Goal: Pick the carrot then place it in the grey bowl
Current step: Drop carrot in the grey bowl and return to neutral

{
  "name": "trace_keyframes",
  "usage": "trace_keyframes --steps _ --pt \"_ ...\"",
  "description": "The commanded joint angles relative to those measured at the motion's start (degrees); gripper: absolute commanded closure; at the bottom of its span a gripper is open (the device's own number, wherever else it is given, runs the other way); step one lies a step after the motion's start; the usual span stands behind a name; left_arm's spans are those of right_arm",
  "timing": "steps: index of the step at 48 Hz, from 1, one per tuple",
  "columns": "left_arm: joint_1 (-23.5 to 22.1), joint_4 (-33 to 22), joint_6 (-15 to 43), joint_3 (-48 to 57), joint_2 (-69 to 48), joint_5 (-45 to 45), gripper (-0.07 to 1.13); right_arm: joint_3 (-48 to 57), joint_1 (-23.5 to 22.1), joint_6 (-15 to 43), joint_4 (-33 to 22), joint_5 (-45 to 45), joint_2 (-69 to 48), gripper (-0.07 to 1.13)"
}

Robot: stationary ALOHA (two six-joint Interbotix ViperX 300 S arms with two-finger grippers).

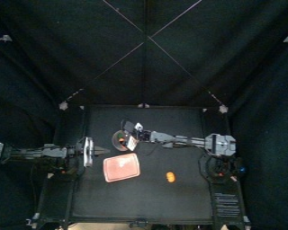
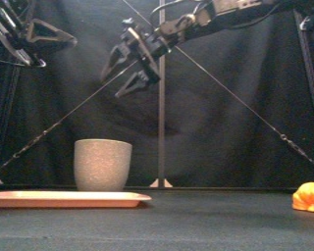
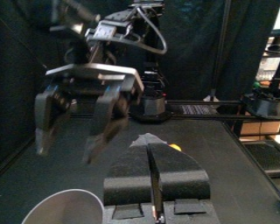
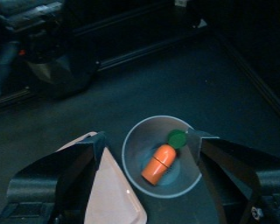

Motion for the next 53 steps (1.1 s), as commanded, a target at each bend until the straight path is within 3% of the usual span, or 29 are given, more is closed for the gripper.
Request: trace_keyframes --steps 1,11,26,53 --pt "-0.2 0.0 0.0 -0.9 0.1 -0.3 1.09 4.6 1.1 0.1 -0.7 -0.8 -7.5 0.01" --pt "-0.1 0.0 0.0 -0.9 0.1 -0.4 1.08 17.1 1.8 0.3 0.0 -5.6 -17.6 0.01" --pt "0.1 0.1 0.1 -1.0 0.0 -0.3 1.08 40.7 4.4 0.1 2.2 -24.7 -39.4 0.01" --pt "0.4 0.1 0.1 -0.9 -0.2 -0.3 1.09 61.1 15.3 0.1 1.5 -23.1 -67.8 0.01"
